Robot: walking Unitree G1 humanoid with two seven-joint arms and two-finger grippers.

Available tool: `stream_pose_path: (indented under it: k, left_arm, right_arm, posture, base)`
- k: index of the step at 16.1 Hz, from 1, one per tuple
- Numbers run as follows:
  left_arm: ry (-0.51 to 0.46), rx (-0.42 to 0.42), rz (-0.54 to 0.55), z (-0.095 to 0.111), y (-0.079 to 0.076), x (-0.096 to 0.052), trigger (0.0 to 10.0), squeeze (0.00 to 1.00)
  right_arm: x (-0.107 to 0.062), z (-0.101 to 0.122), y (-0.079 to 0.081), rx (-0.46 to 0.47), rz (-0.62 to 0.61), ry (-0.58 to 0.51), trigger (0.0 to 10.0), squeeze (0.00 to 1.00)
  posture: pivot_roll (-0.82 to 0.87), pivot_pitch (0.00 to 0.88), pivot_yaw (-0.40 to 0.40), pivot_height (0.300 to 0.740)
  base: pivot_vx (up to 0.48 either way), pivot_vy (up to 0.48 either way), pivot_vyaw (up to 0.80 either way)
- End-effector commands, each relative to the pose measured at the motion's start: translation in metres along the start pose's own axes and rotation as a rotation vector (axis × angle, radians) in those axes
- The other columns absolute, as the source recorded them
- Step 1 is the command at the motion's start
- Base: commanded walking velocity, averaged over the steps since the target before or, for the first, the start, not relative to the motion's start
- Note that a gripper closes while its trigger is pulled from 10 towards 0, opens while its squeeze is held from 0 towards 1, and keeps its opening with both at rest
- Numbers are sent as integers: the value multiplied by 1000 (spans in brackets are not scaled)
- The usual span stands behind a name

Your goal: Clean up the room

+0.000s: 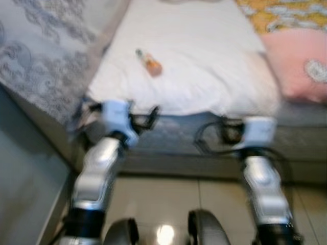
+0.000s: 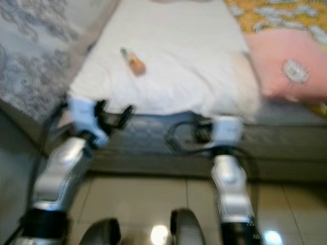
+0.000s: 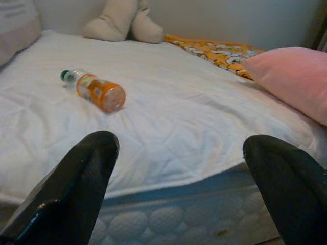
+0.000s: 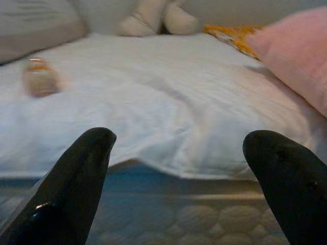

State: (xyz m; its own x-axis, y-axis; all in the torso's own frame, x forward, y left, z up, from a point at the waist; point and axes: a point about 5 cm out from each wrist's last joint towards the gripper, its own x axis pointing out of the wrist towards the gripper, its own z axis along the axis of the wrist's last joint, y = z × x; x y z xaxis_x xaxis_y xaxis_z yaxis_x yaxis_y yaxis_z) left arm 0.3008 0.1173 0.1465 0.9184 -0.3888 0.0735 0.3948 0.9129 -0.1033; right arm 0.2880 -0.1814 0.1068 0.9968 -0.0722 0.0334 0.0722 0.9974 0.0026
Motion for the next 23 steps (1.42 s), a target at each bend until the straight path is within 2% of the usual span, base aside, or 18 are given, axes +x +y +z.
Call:
stream_pose_path:
  k: [1,2,11,14,16,20,23]
  left_arm:
    - [-6,33,45,4,12,-5,10000,0]
    - [-7,36,47,4,14,-5,10000,0]
    - [-21,42,46,7,13,-7,10000,0]
    - [-1,73,-15,6,7,-13,10000,0]
    - [5,66,-40,6,3,-12,10000,0]
    - [30,94,-29,5,5,-12,10000,0]
    - [38,100,-47,5,4,-13,10000,0]
  right_arm:
    - [5,6,13,39,33,-12,10000,0]
    - [6,9,13,13,48,-27,10000,0]
    - [7,12,16,-5,69,-23,10000,0]
    - [9,14,14,-3,62,-25,10000,0]
    - [10,12,13,-5,56,-20,10000,0]
    - [16,17,10,-7,40,-28,10000,0]
    - [15,15,10,-15,40,-24,10000,0]
  posture:
    - [-151,0,24,640]
    - [-151,0,23,640]
    - [-137,0,21,640]
    - [-120,0,33,640]
    - [-121,0,37,640]
    - [-117,0,47,640]
    - [-116,0,56,640]
  base:
    - [480,0,0]
    - [480,0,0]
    - [467,0,0]
    - [460,0,0]
    - [456,0,0]
    - [0,0,0]
    - [0,0,0]
